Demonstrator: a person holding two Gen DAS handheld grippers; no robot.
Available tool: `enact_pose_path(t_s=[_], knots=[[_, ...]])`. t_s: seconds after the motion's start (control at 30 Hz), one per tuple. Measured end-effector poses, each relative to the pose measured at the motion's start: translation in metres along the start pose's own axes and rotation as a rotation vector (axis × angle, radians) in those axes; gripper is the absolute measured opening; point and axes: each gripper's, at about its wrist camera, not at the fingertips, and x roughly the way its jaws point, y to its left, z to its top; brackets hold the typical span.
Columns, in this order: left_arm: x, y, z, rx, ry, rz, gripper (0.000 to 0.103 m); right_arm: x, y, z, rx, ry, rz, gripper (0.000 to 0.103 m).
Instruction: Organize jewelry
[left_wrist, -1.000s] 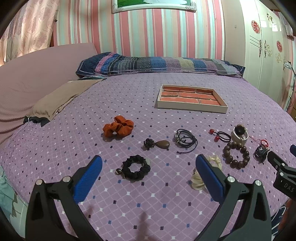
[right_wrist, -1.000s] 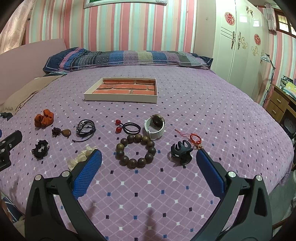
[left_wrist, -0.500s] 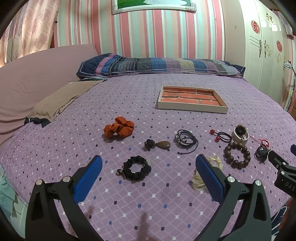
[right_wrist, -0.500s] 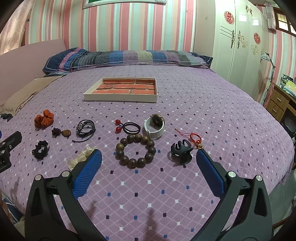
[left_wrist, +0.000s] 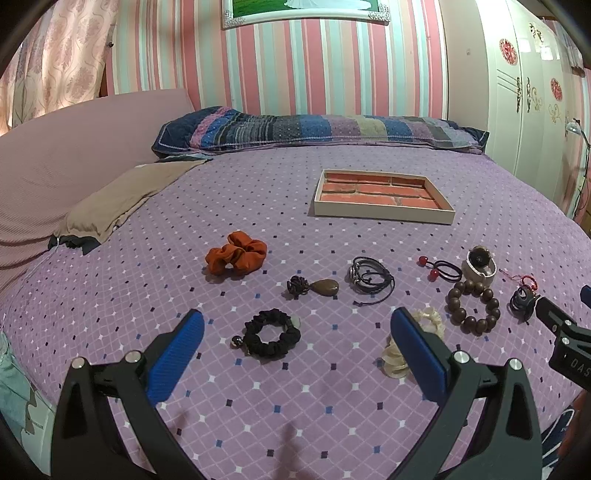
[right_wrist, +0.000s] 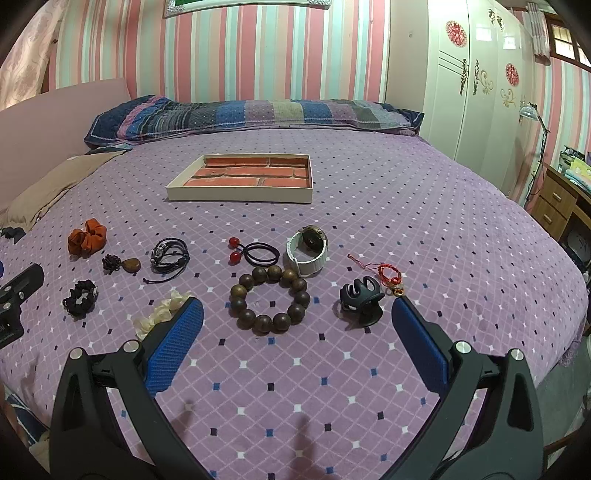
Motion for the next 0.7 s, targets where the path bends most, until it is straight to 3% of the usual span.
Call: enact_pose_path(t_s=[0.7], knots=[[-0.0001,0.0025,-0.0040,-0.005,0.000,-0.001,0.099,0.0014,-0.0009,-0.0001,-0.004,-0.006,-0.008,0.099]])
